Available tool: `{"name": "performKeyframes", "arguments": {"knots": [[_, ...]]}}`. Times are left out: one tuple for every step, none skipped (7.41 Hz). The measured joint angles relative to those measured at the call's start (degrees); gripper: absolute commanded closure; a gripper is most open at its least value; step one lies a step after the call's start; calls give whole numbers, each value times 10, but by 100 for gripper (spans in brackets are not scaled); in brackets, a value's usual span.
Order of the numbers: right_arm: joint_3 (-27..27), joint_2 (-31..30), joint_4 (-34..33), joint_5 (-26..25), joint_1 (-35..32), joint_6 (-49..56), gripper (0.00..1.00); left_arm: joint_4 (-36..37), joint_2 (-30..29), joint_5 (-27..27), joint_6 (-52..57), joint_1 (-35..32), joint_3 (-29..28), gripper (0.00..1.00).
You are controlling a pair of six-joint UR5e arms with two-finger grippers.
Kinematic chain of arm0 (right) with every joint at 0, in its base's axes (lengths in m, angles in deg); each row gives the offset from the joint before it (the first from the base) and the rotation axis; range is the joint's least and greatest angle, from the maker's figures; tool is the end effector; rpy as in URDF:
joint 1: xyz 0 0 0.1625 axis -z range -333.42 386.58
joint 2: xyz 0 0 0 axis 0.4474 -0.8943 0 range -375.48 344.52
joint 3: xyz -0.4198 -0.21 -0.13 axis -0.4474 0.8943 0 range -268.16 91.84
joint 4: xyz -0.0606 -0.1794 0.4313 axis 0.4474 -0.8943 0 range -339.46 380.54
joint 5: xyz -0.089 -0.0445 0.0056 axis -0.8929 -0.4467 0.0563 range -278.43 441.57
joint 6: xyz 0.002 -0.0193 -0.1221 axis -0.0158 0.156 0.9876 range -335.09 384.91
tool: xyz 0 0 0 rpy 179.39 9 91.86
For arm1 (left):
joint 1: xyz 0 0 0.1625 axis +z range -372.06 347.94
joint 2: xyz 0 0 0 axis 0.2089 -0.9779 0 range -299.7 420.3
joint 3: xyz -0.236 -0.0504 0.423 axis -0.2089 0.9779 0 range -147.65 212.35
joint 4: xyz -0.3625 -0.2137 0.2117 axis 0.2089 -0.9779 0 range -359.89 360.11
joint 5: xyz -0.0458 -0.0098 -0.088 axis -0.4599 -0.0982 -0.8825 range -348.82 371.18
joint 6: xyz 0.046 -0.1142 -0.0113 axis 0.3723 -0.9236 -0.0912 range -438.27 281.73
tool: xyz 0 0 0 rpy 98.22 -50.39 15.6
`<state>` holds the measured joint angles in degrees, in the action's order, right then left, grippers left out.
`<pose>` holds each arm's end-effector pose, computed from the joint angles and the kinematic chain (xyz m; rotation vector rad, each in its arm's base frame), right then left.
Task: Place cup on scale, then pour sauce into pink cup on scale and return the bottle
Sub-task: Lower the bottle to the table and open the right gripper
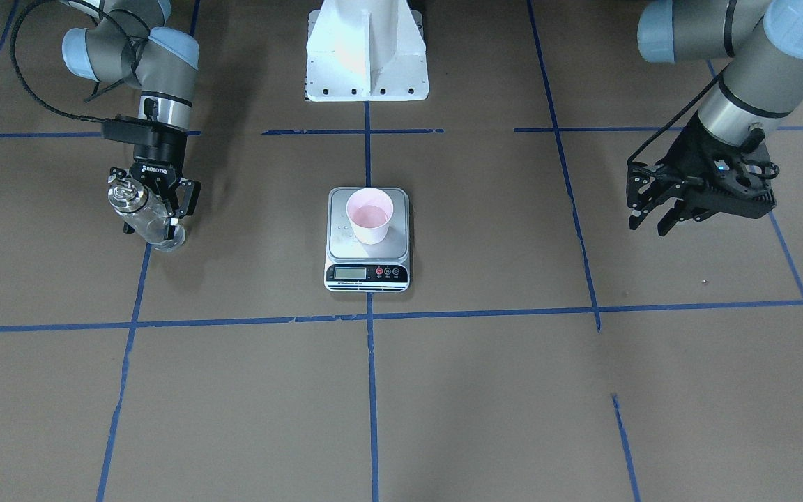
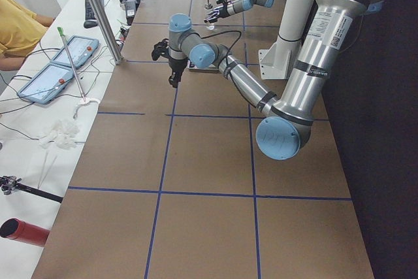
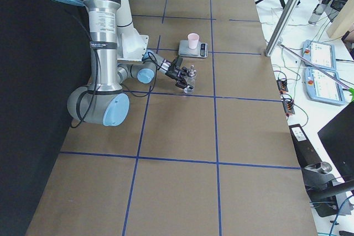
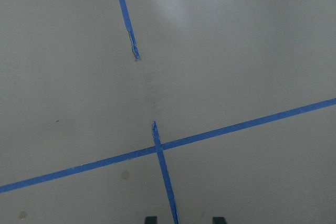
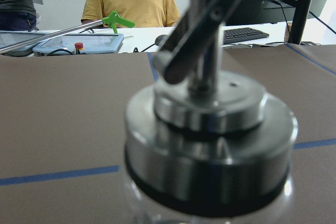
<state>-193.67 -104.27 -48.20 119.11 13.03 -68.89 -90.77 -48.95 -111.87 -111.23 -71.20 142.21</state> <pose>-0.4979 -0.3579 0.5176 0.9407 -0.5441 0.5757 0.2790 -0.5953 0.3527 0.2831 0.8273 0.1671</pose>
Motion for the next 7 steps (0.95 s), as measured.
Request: {"name": "performKeyframes", "arguments": {"knots": [[1,0,0,0,0,1,0,0,0,0,0,0,0,54],[1,1,0,-1,0,1,0,0,0,0,0,0,0,54],[0,1,0,-2,0,2,0,0,0,0,0,0,0,54],[-1,-1,1,-5,0,2,0,0,0,0,0,0,0,54],[-3,-3,1,-10,1,2,0,0,0,0,0,0,0,54],[-5,-5,1,-18,5,1,0,0,0,0,0,0,0,54],[-8,-8,1,-26,12,0,0,0,0,0,0,0,1,54]]}}
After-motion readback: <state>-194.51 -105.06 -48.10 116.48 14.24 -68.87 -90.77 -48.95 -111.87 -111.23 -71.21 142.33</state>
